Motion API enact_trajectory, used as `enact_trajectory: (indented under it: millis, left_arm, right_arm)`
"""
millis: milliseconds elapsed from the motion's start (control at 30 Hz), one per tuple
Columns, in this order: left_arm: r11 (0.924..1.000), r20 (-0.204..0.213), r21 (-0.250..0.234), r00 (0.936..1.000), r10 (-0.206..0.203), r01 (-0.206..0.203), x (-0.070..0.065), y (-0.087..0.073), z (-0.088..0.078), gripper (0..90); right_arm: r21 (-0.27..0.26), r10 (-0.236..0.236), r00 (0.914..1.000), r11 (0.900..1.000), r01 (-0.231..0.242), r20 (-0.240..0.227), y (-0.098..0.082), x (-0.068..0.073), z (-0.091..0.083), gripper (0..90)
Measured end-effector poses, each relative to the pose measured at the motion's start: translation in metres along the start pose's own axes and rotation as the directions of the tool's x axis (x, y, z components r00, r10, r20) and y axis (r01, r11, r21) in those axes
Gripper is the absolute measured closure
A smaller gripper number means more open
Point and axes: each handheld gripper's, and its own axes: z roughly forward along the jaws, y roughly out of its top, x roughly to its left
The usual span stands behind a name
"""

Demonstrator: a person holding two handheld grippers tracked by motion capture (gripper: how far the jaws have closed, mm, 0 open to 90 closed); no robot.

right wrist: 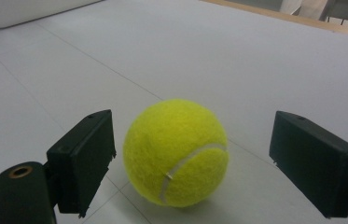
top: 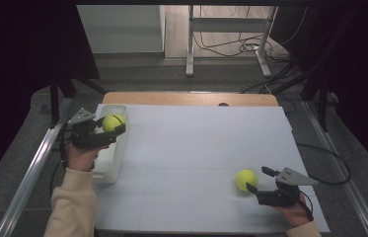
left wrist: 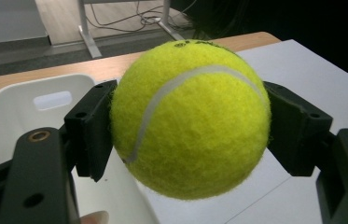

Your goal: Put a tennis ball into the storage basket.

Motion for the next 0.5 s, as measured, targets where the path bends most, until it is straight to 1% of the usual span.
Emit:
enact_trajectory:
  millis: [300, 500]
  left_arm:
    - [0.9998, -0.021, -0.002, 0.9996, -0.018, 0.018, 0.01, -0.002, -0.002, 26.0]
    - [0.9996, -0.037, 0.002, 0.9989, -0.028, 0.028, 0.016, 0.001, 0.003, 26.1]
  right_arm:
    - [0.0, 0.002, 1.0, 1.0, -0.002, -0.002, 0.0, 0.0, 0.0, 14.8]
    - [0.0, 0.003, 1.0, 1.0, -0.003, 0.0, 0.0, 0.0, 0.001, 14.8]
